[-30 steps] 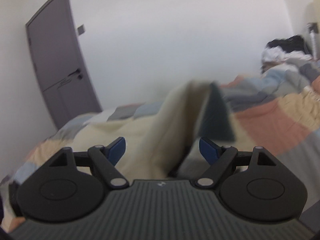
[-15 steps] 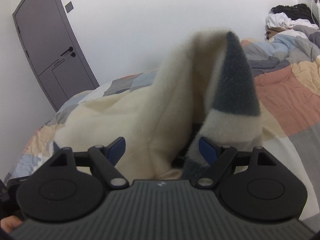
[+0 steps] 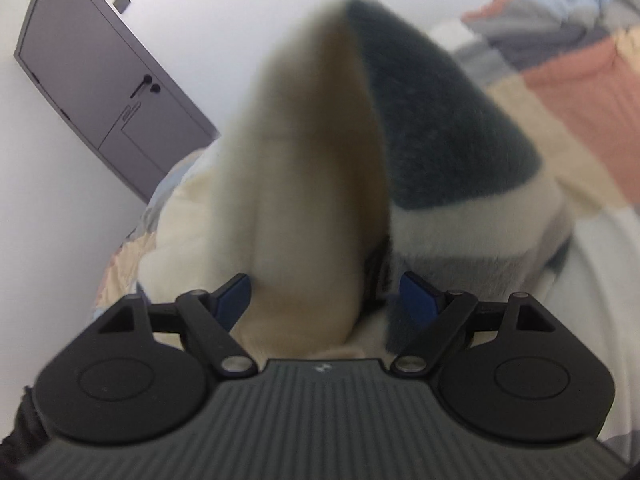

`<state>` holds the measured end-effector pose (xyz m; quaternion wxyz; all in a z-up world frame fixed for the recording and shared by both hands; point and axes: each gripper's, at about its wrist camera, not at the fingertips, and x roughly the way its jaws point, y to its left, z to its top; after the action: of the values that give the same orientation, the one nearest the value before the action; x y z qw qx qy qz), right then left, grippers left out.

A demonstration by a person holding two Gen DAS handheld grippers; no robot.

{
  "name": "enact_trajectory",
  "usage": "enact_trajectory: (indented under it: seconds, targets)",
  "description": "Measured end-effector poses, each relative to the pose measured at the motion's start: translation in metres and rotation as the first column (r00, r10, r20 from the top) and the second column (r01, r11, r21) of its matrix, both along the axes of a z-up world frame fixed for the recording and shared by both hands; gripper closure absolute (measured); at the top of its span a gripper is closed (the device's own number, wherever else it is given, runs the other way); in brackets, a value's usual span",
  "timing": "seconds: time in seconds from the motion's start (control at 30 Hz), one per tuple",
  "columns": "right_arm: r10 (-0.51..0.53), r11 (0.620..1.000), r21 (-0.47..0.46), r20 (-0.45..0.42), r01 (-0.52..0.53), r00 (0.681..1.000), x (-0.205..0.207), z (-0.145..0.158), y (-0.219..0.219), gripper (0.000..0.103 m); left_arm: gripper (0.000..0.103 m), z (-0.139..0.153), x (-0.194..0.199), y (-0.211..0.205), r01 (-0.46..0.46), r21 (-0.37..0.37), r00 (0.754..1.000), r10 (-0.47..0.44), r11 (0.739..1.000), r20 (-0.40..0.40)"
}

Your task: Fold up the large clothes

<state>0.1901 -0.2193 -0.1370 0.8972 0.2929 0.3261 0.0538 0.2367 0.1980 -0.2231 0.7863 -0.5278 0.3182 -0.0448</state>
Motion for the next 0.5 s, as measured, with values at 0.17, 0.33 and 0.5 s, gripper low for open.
enact_trajectory:
  seconds: [0.17,0.33,0.5]
  targets:
    - [0.018,0.998,0.065,-0.018,-0.016,1.000,0.004,-0.009,-0.003,0.019,0.079,-0.018,0.015,0.009,0.011,-0.023,0.999,-0.012,1.000,-0.033]
    - [0.085,0.979,0.185,0.021,-0.087,0.996,-0.002,-0.009,-0.001,0.019,0.045,-0.027,0.010,0.003,0.008,-0.079,0.998,-0.013,0.997,-0.060]
    - [0.152,0.972,0.172,0.059,-0.160,0.987,-0.011,-0.005,0.013,0.019,0.034,-0.027,-0.002,-0.017,0.070,-0.074,0.995,-0.074,0.995,-0.061]
